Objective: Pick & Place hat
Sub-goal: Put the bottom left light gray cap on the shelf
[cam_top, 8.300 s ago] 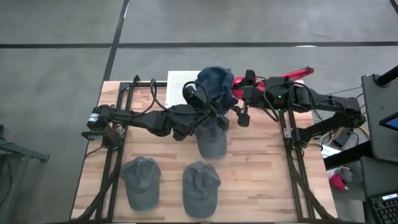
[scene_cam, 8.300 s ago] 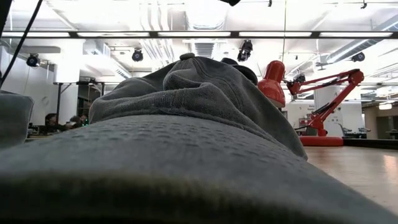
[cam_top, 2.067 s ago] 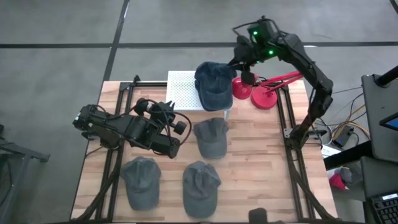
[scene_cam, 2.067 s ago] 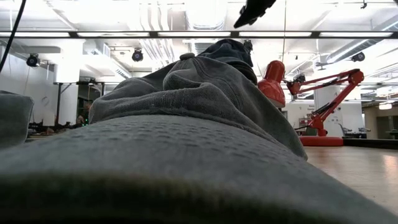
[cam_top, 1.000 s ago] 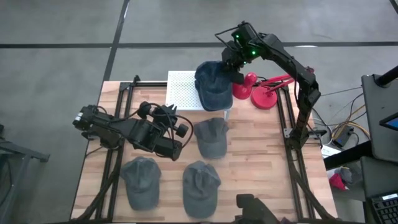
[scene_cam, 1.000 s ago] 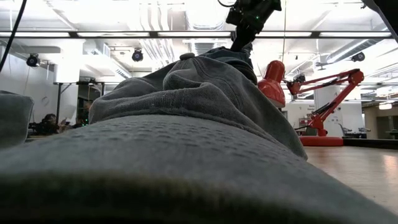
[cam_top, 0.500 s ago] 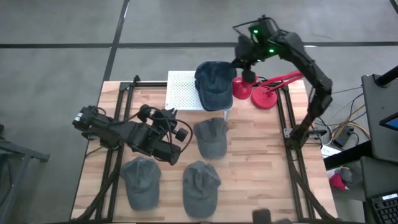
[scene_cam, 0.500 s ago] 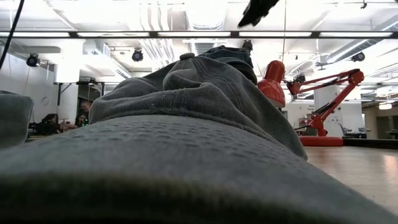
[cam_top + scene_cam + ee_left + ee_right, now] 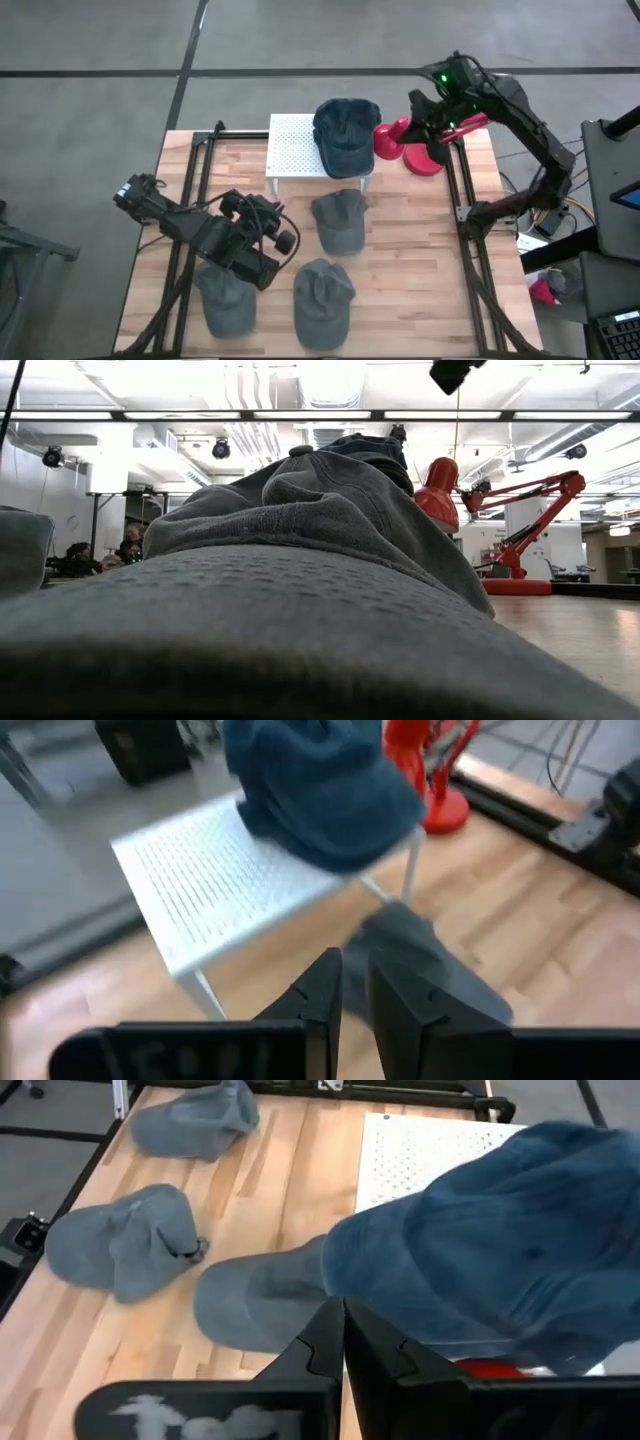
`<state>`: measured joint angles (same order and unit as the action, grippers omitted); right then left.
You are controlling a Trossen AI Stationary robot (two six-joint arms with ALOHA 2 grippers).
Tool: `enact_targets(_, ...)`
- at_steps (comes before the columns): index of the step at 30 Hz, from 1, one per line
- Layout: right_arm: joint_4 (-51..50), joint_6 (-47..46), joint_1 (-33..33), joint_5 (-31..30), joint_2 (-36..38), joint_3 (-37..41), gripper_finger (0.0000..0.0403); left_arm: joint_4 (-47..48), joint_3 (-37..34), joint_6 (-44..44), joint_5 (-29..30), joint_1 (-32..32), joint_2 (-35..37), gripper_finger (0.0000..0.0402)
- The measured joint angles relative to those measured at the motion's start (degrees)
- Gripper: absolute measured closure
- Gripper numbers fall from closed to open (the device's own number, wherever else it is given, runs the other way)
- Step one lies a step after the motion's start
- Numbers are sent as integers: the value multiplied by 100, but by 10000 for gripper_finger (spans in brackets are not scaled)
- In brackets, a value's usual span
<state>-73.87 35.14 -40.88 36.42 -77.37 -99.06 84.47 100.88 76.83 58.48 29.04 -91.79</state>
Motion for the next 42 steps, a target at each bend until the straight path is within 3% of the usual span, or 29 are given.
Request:
enact_targets(5,1118,-508,0,-36,957,1458,394,158,-9,768,-1011,34,-27,357)
enact_targets(14,2499,-1417,-4,-44,2418,3350,394,557,-436,3428,-3934,275,-63,389)
enact_targets(20,3262,-1824,-4,-44,3089,4219,394,558,-1027,5005,-4958,730,-67,399)
enact_targets(24,3551,-1986,-4,-28,3362,4595,394,557,-1273,5492,-5222,944,-70,395)
enact_targets(30,3636,-1978,0,469,3530,4954,394,554,-1582,5680,-5446,1035,-70,379)
enact_targets(35,3747,-2205,-6,542,3600,5197,394,515,-1780,5748,-5553,1072,-70,360)
enact_targets(42,4333,-2695,-22,-157,3866,5600,394,509,-1784,5812,-5640,1162,-70,329)
